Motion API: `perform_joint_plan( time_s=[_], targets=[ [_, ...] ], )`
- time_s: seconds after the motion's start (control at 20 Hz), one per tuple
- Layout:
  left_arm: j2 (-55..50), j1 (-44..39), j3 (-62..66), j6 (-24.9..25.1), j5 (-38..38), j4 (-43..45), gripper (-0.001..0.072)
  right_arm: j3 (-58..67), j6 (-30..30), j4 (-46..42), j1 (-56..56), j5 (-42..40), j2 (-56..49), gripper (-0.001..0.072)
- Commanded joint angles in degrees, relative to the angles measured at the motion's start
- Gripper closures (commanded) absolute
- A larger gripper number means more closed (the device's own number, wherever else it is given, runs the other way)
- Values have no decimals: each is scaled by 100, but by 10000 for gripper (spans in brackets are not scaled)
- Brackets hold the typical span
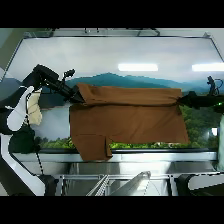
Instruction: Fold the shirts.
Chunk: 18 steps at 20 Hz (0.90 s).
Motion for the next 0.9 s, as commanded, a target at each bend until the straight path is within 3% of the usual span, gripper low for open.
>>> perform_joint_plan(
  time_s=[0.0, 0.05, 0.1, 0.25, 0.35, 0.5, 0.6, 0.65, 0.7, 0.85],
  targets=[
    [0, 35, 92, -146, 485, -9, 298, 98, 179, -74, -85, 271, 63, 409],
    [0, 59, 219, -273, 695, -9, 46, 251, 468, -282, -199, 439, 140, 409],
    [0, 98, 358, -461, 885, -9, -13, 446, 793, -584, -345, 658, 245, 405],
    [90, 352, 579, -901, 1237, -33, -11, 741, 1506, -1421, -848, 1185, 688, 403],
    [533, 501, -22, -909, 1147, -59, -11, 643, 1447, -1919, -1174, 1639, 994, 403],
    [1672, 671, -1840, -586, 638, -55, -9, -39, 664, -2306, -1550, 2151, 1283, 403],
    [2461, 761, -3182, -420, 157, -50, -10, -645, 597, -2651, -1598, 2118, 1252, 400],
    [2833, 813, -3794, -424, -44, -55, -9, -907, 621, -2844, -1576, 2061, 1215, 315],
    [3224, 837, -4413, -413, -245, -55, -9, -1178, 610, -2872, -1563, 2011, 1182, 297],
    [4159, 896, -5805, -404, -826, -44, -9, -1718, 614, -2852, -1438, 1834, 1178, 297]
  ],
)
